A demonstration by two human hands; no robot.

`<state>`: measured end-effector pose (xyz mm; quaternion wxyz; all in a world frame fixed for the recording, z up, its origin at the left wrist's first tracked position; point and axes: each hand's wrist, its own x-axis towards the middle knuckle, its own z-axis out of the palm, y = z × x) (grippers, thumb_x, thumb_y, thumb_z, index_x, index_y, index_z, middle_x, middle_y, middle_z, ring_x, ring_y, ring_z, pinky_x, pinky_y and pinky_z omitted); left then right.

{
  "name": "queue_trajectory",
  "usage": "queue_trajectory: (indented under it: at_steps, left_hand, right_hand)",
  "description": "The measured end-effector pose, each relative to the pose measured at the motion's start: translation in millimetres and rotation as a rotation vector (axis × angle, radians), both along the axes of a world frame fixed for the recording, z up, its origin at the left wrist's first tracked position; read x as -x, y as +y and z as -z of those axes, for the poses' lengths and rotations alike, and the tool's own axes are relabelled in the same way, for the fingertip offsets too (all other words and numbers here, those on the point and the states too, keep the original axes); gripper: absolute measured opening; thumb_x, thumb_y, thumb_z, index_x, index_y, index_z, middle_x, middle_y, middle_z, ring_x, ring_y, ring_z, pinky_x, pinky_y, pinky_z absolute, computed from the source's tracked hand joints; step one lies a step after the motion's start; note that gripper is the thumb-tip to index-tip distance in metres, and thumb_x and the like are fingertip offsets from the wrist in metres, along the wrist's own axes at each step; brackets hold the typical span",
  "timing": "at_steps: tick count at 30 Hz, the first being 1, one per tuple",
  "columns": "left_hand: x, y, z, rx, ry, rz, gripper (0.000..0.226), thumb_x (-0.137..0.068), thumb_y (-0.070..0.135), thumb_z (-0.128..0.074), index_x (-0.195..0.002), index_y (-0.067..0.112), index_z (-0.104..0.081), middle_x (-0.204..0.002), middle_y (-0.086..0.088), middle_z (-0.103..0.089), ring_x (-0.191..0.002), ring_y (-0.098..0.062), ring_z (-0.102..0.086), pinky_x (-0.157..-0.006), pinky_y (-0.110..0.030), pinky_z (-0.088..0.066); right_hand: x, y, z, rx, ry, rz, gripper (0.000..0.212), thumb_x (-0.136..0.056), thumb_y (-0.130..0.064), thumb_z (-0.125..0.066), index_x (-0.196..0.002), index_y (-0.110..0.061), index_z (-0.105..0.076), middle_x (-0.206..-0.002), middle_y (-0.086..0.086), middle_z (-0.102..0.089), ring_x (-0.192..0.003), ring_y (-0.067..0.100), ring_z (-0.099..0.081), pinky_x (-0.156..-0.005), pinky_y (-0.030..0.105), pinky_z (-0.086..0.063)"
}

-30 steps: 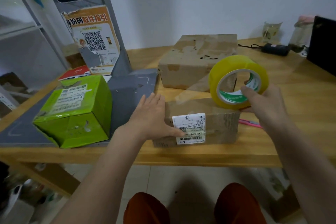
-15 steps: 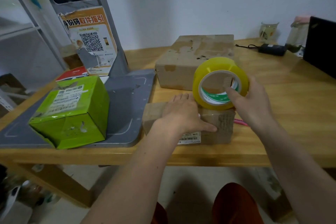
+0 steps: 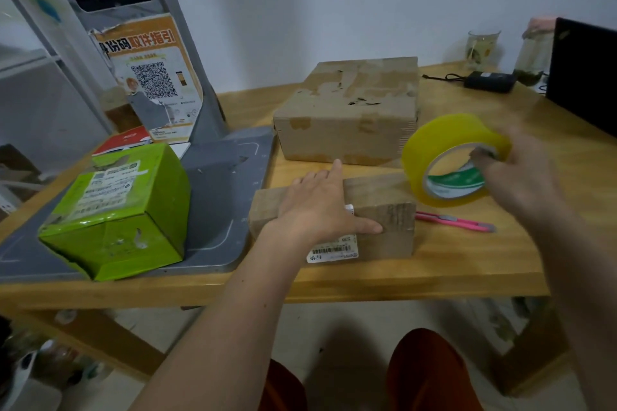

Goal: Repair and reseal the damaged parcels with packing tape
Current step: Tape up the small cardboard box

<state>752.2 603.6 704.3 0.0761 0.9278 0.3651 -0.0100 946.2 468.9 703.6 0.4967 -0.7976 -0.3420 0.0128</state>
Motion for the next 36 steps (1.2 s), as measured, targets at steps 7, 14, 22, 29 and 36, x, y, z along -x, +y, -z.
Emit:
queue_trajectory:
  at_steps: [7, 14, 22, 29, 36]
  left_hand:
    - [-1.1, 2.0, 2.3, 0.016, 0.030, -0.013, 0.130, -0.063, 0.082, -0.063, -0.156, 0.018, 0.002, -0.161, -0.002, -0.019, -0.147, -0.023, -0.019, -0.118, -0.040, -0.016]
    - [-2.3, 1.7, -0.7, 0.017, 0.064, -0.010, 0.130, -0.063, 0.082, -0.063, -0.156, 0.016, 0.000, -0.161, -0.003, -0.020, -0.147, -0.024, -0.020, -0.119, -0.041, -0.014]
    - [-49.0, -34.0, -7.9, 0.066, 0.062, 0.137, 0.138, -0.062, 0.080, -0.067, -0.155, 0.011, 0.006, -0.164, -0.005, -0.007, -0.151, -0.023, -0.008, -0.121, -0.037, -0.008]
    - [-43.4, -27.8, -8.0, 0.072, 0.083, 0.146, 0.132, -0.066, 0.077, -0.066, -0.155, 0.013, 0.007, -0.165, -0.003, -0.002, -0.151, -0.021, -0.004, -0.120, -0.037, -0.005]
    - [-0.7, 5.1, -12.7, 0.083, 0.160, -0.026, 0.134, -0.064, 0.079, -0.065, -0.155, 0.010, 0.004, -0.164, -0.006, -0.004, -0.150, -0.026, -0.007, -0.122, -0.041, -0.008]
  right_hand:
    - [-2.7, 0.5, 3.2, 0.088, -0.037, -0.016, 0.008, -0.095, -0.011, -0.050, -0.102, -0.017, -0.050, -0.092, 0.011, -0.054, -0.085, 0.030, -0.052, -0.070, 0.039, -0.043]
    - [-2.8, -3.4, -1.7, 0.174, -0.059, -0.040, 0.018, -0.095, -0.010, -0.051, -0.112, -0.015, -0.049, -0.095, 0.010, -0.051, -0.086, 0.030, -0.051, -0.069, 0.037, -0.040]
    - [3.7, -3.6, -7.0, 0.175, -0.092, -0.002, 0.024, -0.095, -0.010, -0.050, -0.118, -0.017, -0.048, -0.100, 0.005, -0.047, -0.091, 0.026, -0.046, -0.075, 0.038, -0.040]
    - [4.3, -6.4, -6.7, 0.206, -0.099, -0.012, 0.029, -0.096, -0.010, -0.049, -0.124, -0.018, -0.044, -0.104, 0.004, -0.044, -0.092, 0.024, -0.043, -0.076, 0.037, -0.038]
    - [4.0, -3.7, -8.6, 0.231, -0.103, -0.011, 0.033, -0.096, -0.011, -0.048, -0.128, -0.019, -0.044, -0.113, 0.009, -0.049, -0.097, 0.026, -0.045, -0.080, 0.039, -0.040]
